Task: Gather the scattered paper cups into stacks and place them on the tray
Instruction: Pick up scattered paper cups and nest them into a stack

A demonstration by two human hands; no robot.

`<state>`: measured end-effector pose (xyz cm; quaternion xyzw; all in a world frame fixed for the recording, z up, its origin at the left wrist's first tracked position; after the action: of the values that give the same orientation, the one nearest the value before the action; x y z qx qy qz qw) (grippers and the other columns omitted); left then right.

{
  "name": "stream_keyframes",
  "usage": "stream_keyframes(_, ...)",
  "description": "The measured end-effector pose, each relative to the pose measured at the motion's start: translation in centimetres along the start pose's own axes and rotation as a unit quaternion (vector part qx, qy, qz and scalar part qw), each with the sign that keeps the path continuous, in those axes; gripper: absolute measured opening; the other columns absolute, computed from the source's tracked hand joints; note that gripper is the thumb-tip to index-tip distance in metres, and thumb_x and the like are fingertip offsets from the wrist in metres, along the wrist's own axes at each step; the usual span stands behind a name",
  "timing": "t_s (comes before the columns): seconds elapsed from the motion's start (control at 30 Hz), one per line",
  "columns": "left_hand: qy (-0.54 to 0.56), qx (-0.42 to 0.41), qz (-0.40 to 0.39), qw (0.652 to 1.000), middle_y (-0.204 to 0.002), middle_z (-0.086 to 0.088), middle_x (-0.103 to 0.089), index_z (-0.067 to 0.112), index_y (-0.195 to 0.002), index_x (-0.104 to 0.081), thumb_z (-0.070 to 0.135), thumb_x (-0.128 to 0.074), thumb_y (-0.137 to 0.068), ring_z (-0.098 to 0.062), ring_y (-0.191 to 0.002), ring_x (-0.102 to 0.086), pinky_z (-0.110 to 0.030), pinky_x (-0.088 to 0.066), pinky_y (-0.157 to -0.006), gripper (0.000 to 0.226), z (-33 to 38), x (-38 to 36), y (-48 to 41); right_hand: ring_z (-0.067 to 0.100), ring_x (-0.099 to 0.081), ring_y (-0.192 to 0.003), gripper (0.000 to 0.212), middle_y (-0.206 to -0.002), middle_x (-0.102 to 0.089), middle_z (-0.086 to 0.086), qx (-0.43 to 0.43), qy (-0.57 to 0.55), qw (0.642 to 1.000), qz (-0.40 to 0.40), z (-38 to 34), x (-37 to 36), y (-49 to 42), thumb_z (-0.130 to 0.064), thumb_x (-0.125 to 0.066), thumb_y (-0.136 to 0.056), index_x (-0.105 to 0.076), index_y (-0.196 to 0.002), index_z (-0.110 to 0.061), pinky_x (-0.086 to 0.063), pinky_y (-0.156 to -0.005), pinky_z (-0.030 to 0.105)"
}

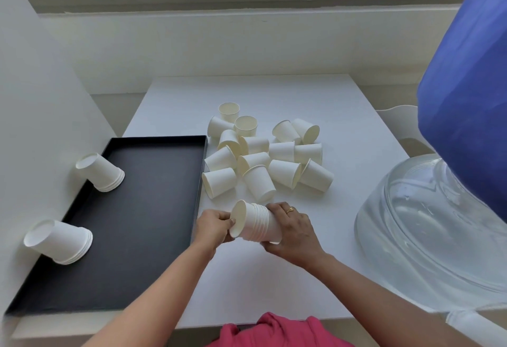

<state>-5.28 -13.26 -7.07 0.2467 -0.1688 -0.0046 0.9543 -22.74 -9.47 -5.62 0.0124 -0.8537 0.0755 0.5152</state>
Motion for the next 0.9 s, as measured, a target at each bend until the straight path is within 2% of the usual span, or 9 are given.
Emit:
stream_keyframes(0.13,-0.023,-0.012,-0.004,1.000,-0.108,-0.020,-0.065,-0.002,-0.108,-0.067,-0.001,-0.055,-0.087,-0.036,-0.090,-0.065,-0.034,-0.058,-0.068,0.024,-0.2,-1.0,0.1,0.025,-0.056,-0.104,0.069,-0.121,-0.055,0.001,0.008,-0.003,1.000,0.006,-0.5,0.1,-0.1,-0.041,-0.072,-0.066,-0.049,-0.127,-0.019,-0.040,-0.080,0.037)
stream_keyframes(0.4,-0.035,-0.033,0.004,0.999,-0.098,-0.014,-0.067,0.003,-0.104,-0.070,0.002,-0.052,-0.088,-0.032,-0.084,-0.067,-0.037,-0.058,-0.077,0.024,-0.2,-1.8,0.3,0.023,-0.055,-0.107,0.070,-0.125,-0.053,-0.001,0.001,-0.005,1.000,0.003,-0.3,0.1,0.0,-0.042,-0.071,-0.067,-0.046,-0.129,-0.019,-0.039,-0.083,0.036)
stream_keyframes(0.5,-0.001,-0.034,0.030,0.999,-0.092,-0.012,-0.070,0.003,-0.099,-0.069,0.013,-0.055,-0.090,-0.029,-0.082,-0.068,-0.039,-0.056,-0.081,0.019,-0.3,-1.1,0.0,0.021,-0.052,-0.109,0.069,-0.126,-0.051,-0.003,-0.007,-0.004,1.000,-0.005,0.0,0.0,0.1,-0.043,-0.069,-0.069,-0.045,-0.130,-0.021,-0.037,-0.083,0.034)
stream_keyframes(0.6,0.016,-0.035,0.085,0.996,-0.089,-0.009,-0.066,0.005,-0.094,-0.063,0.014,-0.055,-0.090,-0.022,-0.079,-0.064,-0.037,-0.053,-0.083,0.014,0.3,0.7,-0.8,0.023,-0.052,-0.109,0.068,-0.125,-0.052,-0.001,-0.014,0.000,1.000,-0.007,0.3,-0.1,0.1,-0.042,-0.068,-0.070,-0.045,-0.130,-0.020,-0.037,-0.082,0.035)
stream_keyframes(0.7,0.002,-0.034,0.151,0.988,-0.095,-0.007,-0.062,0.003,-0.103,-0.061,0.017,-0.058,-0.087,-0.029,-0.095,-0.061,-0.038,-0.051,-0.086,0.021,1.0,3.0,-2.2,0.023,-0.052,-0.110,0.068,-0.124,-0.052,-0.001,-0.019,0.002,1.000,-0.007,0.6,-0.1,0.2,-0.041,-0.069,-0.069,-0.046,-0.129,-0.020,-0.035,-0.079,0.033)
stream_keyframes(0.77,-0.001,-0.025,0.175,0.984,-0.107,-0.011,-0.062,0.004,-0.106,-0.059,0.016,-0.060,-0.086,-0.033,-0.103,-0.059,-0.033,-0.046,-0.080,0.024,1.3,4.0,-3.1,0.024,-0.053,-0.109,0.067,-0.124,-0.053,-0.001,-0.020,0.000,1.000,-0.005,0.6,0.0,0.2,-0.040,-0.069,-0.069,-0.046,-0.128,-0.020,-0.035,-0.079,0.033)
stream_keyframes(0.9,-0.024,-0.017,0.154,0.988,-0.122,-0.014,-0.058,0.001,-0.117,-0.056,0.021,-0.064,-0.085,-0.030,-0.115,-0.052,-0.033,-0.042,-0.089,0.038,2.2,4.1,-4.5,0.023,-0.051,-0.111,0.067,-0.125,-0.051,-0.001,-0.024,0.003,1.000,-0.011,0.6,0.1,-0.1,-0.041,-0.068,-0.070,-0.045,-0.130,-0.021,-0.036,-0.083,0.035)
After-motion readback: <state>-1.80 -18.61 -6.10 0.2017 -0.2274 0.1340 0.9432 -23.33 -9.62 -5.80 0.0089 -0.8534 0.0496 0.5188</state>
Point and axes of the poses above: each hand's wrist, its own y-axis away from the middle knuckle, its own x-axis out of the back of the hand, z = x × y, the point moved 7 cm from there along -y, towards the middle knuckle
